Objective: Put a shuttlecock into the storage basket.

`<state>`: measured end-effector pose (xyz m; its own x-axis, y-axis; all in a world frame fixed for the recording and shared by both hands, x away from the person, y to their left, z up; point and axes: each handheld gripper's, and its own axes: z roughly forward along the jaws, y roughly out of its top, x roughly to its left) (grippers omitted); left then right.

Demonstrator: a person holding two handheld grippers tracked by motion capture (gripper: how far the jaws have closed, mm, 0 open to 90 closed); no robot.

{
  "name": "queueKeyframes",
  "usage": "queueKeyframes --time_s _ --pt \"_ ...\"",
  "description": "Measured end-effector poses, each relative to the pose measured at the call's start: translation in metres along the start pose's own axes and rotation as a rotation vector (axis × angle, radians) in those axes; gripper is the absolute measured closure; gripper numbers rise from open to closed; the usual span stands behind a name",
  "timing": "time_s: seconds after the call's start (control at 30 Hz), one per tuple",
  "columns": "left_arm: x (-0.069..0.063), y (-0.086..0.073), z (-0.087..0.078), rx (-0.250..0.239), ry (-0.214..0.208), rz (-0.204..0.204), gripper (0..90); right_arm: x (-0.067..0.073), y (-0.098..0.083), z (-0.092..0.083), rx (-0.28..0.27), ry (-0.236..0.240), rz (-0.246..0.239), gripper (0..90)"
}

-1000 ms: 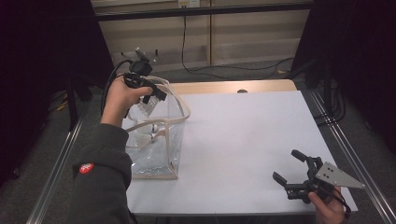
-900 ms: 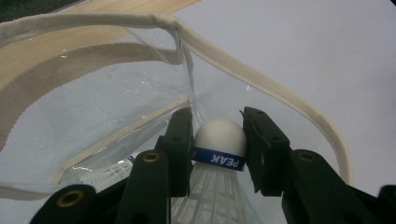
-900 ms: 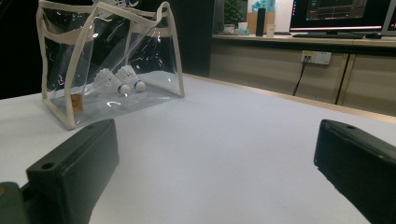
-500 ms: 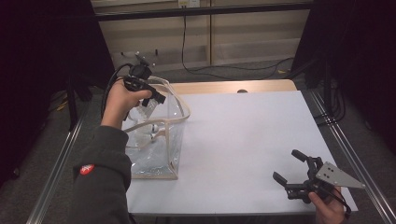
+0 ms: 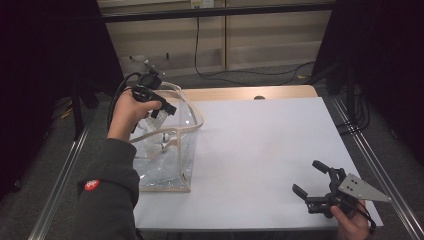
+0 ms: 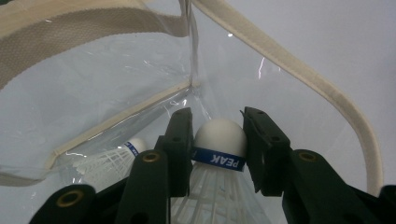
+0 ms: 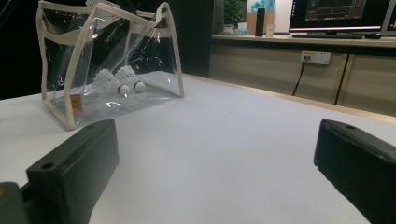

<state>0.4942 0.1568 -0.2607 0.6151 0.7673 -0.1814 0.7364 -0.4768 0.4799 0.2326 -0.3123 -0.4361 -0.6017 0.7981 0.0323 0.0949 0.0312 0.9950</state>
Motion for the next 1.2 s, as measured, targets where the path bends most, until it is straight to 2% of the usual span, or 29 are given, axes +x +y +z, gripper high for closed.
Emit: queueKeyframes --time_s 0.03,0.27,0.43,0.73,0.93,1.2 --pt "0.000 -0.001 0.000 -0.002 0.007 -0.001 64.0 0.000 0.000 0.000 0.001 0.000 0.002 0.0" --pt "0.002 -0.005 0.000 -0.014 -0.019 -0.021 61.7 0.000 0.000 0.000 0.002 0.000 0.001 0.0" --pt "0.000 -0.005 0.002 0.000 -0.030 -0.015 61.0 0.001 0.000 0.001 0.004 -0.003 0.001 0.0" --pt "-0.004 -0.006 -0.003 -0.025 -0.045 -0.011 56.0 0.000 0.000 0.000 0.003 -0.005 0.001 0.0" --pt "-0.010 -0.007 -0.011 -0.063 -0.083 -0.020 51.1 0.000 0.000 0.000 0.001 -0.006 0.001 0.0" --pt "-0.023 -0.007 -0.018 -0.086 -0.155 0.016 39.6 0.001 0.000 0.000 0.006 -0.004 -0.001 0.0"
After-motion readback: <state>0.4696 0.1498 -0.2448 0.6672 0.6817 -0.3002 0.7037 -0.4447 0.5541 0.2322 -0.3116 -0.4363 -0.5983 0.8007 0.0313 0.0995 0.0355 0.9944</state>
